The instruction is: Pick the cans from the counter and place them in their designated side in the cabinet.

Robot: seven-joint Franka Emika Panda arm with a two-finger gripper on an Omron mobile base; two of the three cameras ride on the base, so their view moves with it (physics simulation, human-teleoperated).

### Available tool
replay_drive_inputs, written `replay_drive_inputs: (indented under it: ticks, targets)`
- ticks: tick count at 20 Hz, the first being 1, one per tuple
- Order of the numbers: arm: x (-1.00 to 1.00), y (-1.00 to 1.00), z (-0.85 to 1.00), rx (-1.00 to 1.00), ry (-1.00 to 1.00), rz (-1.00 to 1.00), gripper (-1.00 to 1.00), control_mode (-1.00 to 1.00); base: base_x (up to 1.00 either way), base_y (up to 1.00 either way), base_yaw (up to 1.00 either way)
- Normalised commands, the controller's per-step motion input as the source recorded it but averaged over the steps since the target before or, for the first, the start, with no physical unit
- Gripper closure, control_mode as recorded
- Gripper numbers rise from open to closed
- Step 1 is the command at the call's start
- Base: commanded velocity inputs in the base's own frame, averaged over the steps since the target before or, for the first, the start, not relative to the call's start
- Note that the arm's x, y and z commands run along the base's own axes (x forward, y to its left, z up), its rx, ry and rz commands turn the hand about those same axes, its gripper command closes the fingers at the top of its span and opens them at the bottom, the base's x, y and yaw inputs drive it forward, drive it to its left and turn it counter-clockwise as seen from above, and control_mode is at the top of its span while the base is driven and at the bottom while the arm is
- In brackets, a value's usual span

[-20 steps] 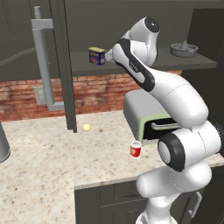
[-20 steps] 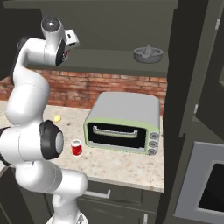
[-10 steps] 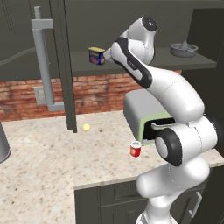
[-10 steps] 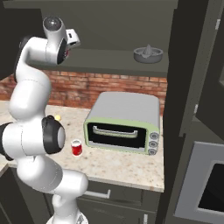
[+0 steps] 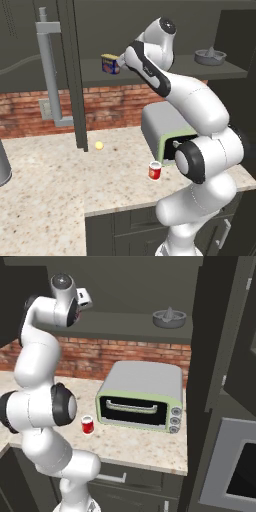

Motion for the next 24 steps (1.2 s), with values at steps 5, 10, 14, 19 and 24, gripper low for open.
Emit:
replay_drive_inputs:
  ticks: [5,10,14,19,24]
  targets:
    - [0.43,0.01,0.00,0.00,0.00,0.00,-1.00,-1.00,0.00,0.00,0.00]
    - [0.44,0.01,0.00,0.00,0.00,0.00,-1.00,-1.00,0.00,0.00,0.00]
    - [0.14,0.02,0.07,0.00,-0.01,0.00,-1.00,-1.00,0.00,0.00,0.00]
    - [-0.16,0.00,0.18,0.00,-0.05,0.00,-1.00,-1.00,0.00,0.00,0.00]
    - [-0.31,0.00,0.06,0.00,-0.06,0.01,-1.00,-1.00,0.00,0.00,0.00]
